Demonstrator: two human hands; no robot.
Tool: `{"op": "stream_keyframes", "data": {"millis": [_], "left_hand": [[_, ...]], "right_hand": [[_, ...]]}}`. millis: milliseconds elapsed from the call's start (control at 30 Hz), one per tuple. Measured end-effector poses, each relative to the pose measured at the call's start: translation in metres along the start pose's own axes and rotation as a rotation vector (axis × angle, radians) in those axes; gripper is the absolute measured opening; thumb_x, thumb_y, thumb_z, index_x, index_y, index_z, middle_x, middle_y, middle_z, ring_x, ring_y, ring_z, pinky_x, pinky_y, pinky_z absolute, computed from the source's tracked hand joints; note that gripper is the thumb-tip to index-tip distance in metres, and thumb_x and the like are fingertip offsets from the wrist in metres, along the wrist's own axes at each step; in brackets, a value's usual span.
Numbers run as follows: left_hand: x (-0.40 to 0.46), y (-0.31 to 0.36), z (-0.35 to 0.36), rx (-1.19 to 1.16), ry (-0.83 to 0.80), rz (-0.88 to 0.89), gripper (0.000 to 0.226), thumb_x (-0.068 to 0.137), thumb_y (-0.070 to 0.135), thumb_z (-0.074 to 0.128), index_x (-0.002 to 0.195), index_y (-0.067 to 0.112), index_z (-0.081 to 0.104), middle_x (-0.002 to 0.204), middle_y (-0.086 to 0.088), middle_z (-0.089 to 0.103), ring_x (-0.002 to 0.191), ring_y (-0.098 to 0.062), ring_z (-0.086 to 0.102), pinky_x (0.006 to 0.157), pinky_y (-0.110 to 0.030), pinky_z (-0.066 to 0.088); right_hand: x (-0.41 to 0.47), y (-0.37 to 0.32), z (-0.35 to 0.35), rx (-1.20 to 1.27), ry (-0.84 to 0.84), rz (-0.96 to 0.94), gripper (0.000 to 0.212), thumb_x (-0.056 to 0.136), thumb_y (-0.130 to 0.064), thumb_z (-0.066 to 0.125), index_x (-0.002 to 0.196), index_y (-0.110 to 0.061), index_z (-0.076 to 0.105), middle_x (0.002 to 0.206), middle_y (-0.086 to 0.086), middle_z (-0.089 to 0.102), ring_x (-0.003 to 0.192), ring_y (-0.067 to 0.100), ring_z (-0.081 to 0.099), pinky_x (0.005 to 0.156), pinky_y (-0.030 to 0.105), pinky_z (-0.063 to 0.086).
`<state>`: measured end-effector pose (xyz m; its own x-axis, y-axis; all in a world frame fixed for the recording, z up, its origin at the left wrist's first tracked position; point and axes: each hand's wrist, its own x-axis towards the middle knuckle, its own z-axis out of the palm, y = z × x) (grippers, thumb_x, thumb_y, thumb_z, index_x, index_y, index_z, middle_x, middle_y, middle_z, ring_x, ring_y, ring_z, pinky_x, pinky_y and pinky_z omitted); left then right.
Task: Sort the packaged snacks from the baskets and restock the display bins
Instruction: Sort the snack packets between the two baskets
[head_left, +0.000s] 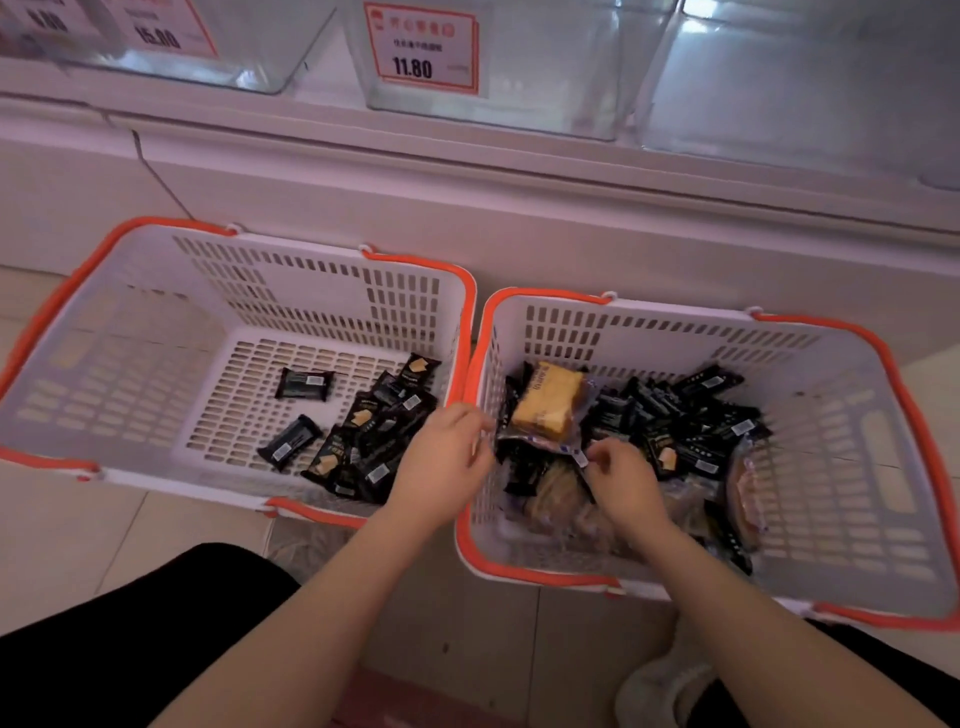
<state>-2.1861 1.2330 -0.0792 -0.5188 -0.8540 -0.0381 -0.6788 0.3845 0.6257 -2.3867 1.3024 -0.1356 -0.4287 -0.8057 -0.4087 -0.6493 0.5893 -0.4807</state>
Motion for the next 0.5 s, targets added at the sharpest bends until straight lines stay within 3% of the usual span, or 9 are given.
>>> {"op": "stream_keyframes", "data": {"millis": [133, 233, 333, 500], "left_hand": [[0.014, 0.025, 0.04, 0.103, -0.201, 0.222, 0.025, 0.09, 0.011, 0.048, 0.109, 0.006, 0.062, 0.114, -0.008, 0.058, 0.108, -0.025, 0.051, 0.093, -0.036, 0.04], [0.034, 0.035, 0.078, 0.353, -0.486, 0.341, 0.029, 0.093, 0.016, 0.041, 0.117, 0.006, 0.054, 0.123, -0.01, 0.05, 0.116, -0.025, 0.043, 0.094, -0.038, 0.038], [0.057, 0.039, 0.109, 0.563, -0.683, 0.458, 0.034, 0.092, 0.012, 0.043, 0.125, 0.005, 0.047, 0.129, -0.013, 0.044, 0.119, -0.03, 0.041, 0.096, -0.039, 0.037], [0.081, 0.033, 0.145, 0.829, -0.712, 0.756, 0.032, 0.096, 0.006, 0.033, 0.124, -0.001, 0.048, 0.129, -0.018, 0.045, 0.117, -0.033, 0.041, 0.1, -0.04, 0.032]], "right_hand": [[0.022, 0.046, -0.014, -0.058, -0.024, 0.132, 0.025, 0.091, -0.009, 0.048, 0.111, -0.003, 0.061, 0.112, 0.017, 0.062, 0.104, 0.032, 0.057, 0.08, 0.032, 0.043], [0.04, 0.064, -0.021, -0.139, -0.034, -0.027, 0.031, 0.092, -0.007, 0.046, 0.12, -0.002, 0.058, 0.121, 0.018, 0.059, 0.115, 0.032, 0.053, 0.092, 0.031, 0.038], [0.056, 0.069, -0.02, -0.207, -0.155, -0.225, 0.043, 0.092, -0.002, 0.043, 0.134, -0.005, 0.049, 0.138, 0.012, 0.05, 0.127, 0.025, 0.044, 0.106, 0.028, 0.029], [0.084, 0.072, -0.002, -0.416, -0.311, -0.355, 0.051, 0.094, -0.006, 0.039, 0.144, -0.009, 0.031, 0.153, 0.009, 0.029, 0.141, 0.021, 0.025, 0.112, 0.03, 0.021]]}}
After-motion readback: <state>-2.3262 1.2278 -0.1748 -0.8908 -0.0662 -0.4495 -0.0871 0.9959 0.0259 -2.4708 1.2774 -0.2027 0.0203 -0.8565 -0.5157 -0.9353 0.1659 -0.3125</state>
